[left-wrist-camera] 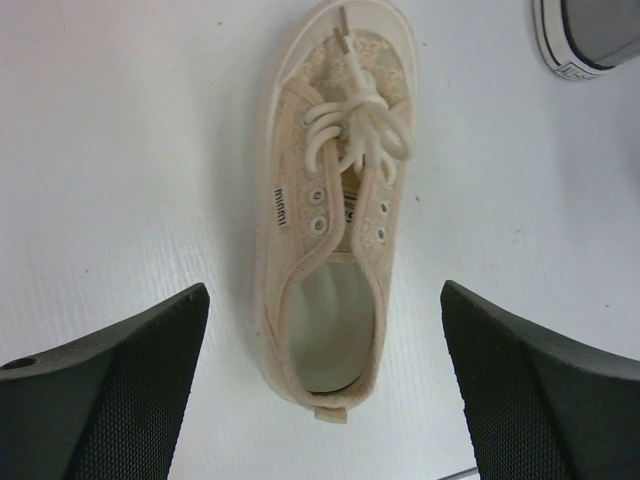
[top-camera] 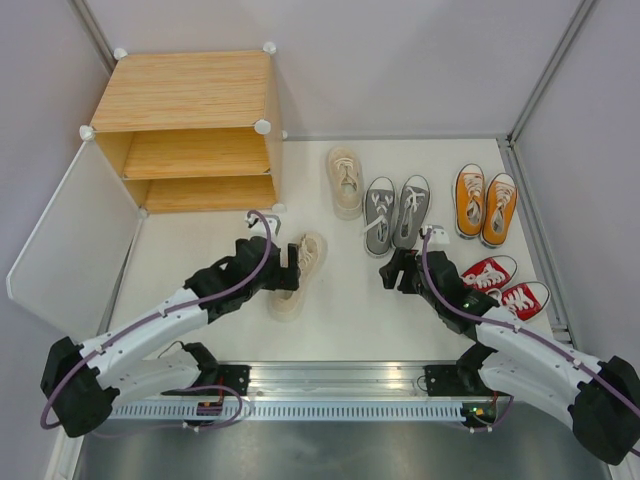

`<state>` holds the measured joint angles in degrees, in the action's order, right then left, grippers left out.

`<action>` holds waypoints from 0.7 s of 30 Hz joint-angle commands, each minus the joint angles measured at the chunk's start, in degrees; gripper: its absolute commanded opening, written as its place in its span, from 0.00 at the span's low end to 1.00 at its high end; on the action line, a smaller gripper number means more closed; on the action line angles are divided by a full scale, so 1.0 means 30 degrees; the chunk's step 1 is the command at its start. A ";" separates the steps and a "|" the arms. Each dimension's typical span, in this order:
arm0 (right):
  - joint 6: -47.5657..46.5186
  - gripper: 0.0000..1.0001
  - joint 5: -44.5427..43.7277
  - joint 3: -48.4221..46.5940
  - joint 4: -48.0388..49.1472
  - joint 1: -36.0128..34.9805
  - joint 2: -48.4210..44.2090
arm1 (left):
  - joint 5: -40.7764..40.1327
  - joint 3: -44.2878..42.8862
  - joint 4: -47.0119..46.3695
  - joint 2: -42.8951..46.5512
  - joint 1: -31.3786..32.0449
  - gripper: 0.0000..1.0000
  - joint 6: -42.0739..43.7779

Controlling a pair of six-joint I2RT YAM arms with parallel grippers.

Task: Place and organize the shoes in the shoe cabinet
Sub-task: Adjust the shoe at the center of the board.

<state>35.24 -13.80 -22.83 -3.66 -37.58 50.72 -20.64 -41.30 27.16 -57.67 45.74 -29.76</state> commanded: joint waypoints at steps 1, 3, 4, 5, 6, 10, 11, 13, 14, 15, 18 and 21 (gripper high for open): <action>-0.0147 0.77 0.0089 0.0168 0.0839 0.0135 0.0173 | 0.1839 0.0844 -0.2137 -0.0109 0.0077 1.00 0.0898; -0.0147 0.78 0.0205 0.0197 0.0956 0.0135 0.0319 | 0.1901 0.1050 -0.2255 -0.0696 0.0281 1.00 0.0663; -0.0147 0.78 0.0235 0.0227 0.1015 0.0164 0.0378 | 0.1640 0.1167 -0.2285 -0.1134 0.0456 1.00 0.0575; -0.0118 0.78 0.0265 0.0285 0.1073 0.0135 0.0437 | 0.1492 0.1198 -0.2285 -0.1805 0.0777 1.00 0.0516; -0.0175 0.78 0.0294 0.0286 0.1045 0.0164 0.0524 | 0.1288 0.1198 -0.2227 -0.2189 0.0925 1.00 0.0399; -0.0293 0.78 0.0324 0.0315 0.1074 0.0194 0.0672 | 0.0556 0.1256 -0.2372 -0.3334 0.1219 1.00 0.0281; -0.0351 0.78 0.0324 0.0344 0.1074 0.0194 0.0730 | 0.0582 0.1256 -0.2402 -0.3683 0.1278 1.00 0.0281; -0.0352 0.78 0.0352 0.0374 0.1074 0.0194 0.0817 | 0.0553 0.1286 -0.2693 -0.3978 0.1308 1.00 0.0281; -0.0352 0.78 0.0382 0.0403 0.1045 0.0223 0.0847 | 0.0611 0.1286 -0.2840 -0.4125 0.1366 1.00 0.0310; -0.0352 0.78 0.0411 0.0403 0.1625 0.0223 0.0993 | 0.0612 0.1315 -0.2986 -0.4503 0.1366 1.00 0.0426; -0.0410 0.78 0.0499 0.0432 0.1834 0.0223 0.1285 | 0.0583 0.1315 -0.3514 -0.5207 0.1366 1.00 0.0602; -0.0410 0.78 0.0587 0.0491 0.2040 0.0252 0.1521 | 0.0582 0.1403 -0.4159 -0.5561 0.1395 0.99 0.0807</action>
<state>34.68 -12.67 -21.89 -0.71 -37.10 54.59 -18.11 -37.43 19.14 -73.32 49.39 -29.17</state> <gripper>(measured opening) 0.782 0.992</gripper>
